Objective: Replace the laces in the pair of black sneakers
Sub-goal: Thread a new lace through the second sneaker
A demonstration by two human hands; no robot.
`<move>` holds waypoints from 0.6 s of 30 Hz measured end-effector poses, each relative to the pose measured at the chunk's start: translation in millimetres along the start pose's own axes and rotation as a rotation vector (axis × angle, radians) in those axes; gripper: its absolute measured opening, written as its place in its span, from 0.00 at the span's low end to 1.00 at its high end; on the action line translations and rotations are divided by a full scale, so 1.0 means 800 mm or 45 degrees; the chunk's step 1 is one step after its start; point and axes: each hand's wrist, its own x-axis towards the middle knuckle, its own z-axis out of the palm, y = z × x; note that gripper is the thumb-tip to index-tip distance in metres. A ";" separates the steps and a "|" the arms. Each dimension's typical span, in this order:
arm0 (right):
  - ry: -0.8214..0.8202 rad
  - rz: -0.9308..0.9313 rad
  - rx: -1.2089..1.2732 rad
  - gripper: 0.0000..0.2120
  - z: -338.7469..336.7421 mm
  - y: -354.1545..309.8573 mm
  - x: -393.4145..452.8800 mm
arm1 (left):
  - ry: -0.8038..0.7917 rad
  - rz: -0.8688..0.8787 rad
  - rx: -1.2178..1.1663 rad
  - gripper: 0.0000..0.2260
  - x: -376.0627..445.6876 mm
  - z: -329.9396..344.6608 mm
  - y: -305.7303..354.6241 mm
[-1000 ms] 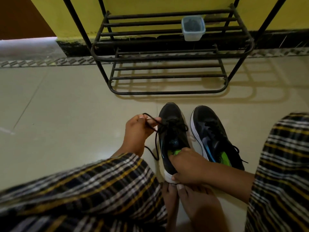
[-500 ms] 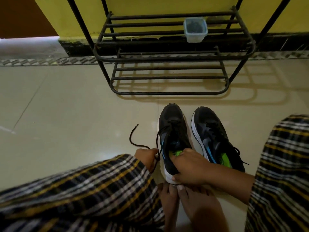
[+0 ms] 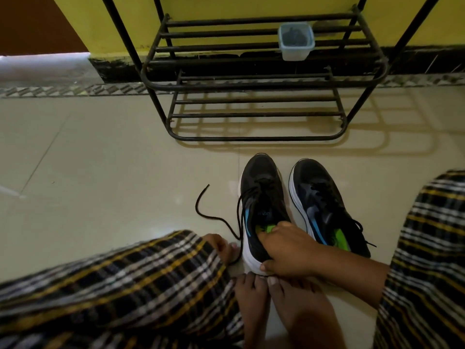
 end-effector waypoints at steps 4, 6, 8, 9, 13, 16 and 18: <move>-0.017 -0.012 -0.010 0.21 0.003 0.002 0.000 | 0.095 0.055 0.355 0.14 0.043 -0.020 -0.022; -0.026 -0.012 0.000 0.21 0.003 0.002 0.000 | 0.078 0.181 0.520 0.21 0.055 -0.022 -0.032; -0.027 -0.011 0.015 0.20 0.003 0.002 0.000 | 0.076 0.267 0.629 0.22 0.057 -0.020 -0.036; -0.024 -0.010 0.017 0.20 0.003 0.002 0.000 | 0.092 0.305 0.665 0.20 0.059 -0.016 -0.039; -0.028 -0.003 -0.002 0.21 0.001 0.001 0.000 | 0.177 0.331 0.763 0.13 0.060 -0.005 -0.055; -0.028 0.001 0.008 0.21 0.001 0.000 -0.001 | 0.253 0.266 0.721 0.11 0.065 -0.006 -0.055; -0.005 0.005 0.018 0.21 0.001 0.000 -0.002 | 0.351 0.109 0.374 0.07 0.065 -0.016 -0.044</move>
